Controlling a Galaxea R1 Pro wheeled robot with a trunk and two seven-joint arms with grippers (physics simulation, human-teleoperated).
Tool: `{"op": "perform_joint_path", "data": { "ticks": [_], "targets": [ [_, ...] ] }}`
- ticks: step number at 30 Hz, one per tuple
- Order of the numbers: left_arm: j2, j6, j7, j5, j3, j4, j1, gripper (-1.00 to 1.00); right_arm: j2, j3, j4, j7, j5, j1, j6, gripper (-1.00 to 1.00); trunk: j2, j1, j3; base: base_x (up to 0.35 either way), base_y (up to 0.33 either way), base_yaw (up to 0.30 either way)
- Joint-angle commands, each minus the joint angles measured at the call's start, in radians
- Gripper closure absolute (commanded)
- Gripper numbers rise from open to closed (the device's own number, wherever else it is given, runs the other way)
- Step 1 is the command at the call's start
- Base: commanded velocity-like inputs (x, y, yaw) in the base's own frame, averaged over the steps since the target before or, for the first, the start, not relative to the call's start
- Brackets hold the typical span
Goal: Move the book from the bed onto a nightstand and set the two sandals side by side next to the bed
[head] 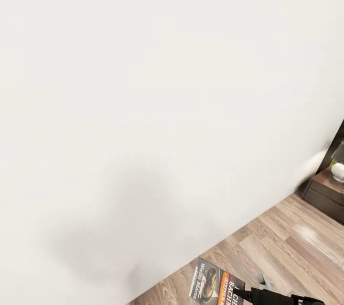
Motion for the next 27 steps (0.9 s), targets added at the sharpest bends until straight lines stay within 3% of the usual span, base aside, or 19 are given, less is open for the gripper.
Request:
{"op": "perform_joint_path", "data": {
  "ticks": [1, 12, 27],
  "targets": [
    [0.001, -0.007, 0.0, 0.004, -0.008, 0.0, -0.001, -1.0, -0.001, -0.01, 0.002, 0.002, 0.004, -0.002, 0.01, 1.0, -0.002, 0.001, -0.002, 0.267, 0.0, -0.205],
    [0.001, -0.007, 0.0, 0.004, -0.008, 0.0, -0.001, -1.0, -0.001, -0.01, 0.002, 0.002, 0.004, -0.002, 0.01, 1.0, -0.002, 0.001, -0.002, 0.278, 0.0, -0.206],
    [0.001, -0.007, 0.0, 0.004, -0.008, 0.0, -0.001, -1.0, -0.001, -0.01, 0.002, 0.002, 0.004, -0.002, 0.01, 1.0, -0.002, 0.001, -0.002, 0.018, 0.0, -0.211]
  ]
}}
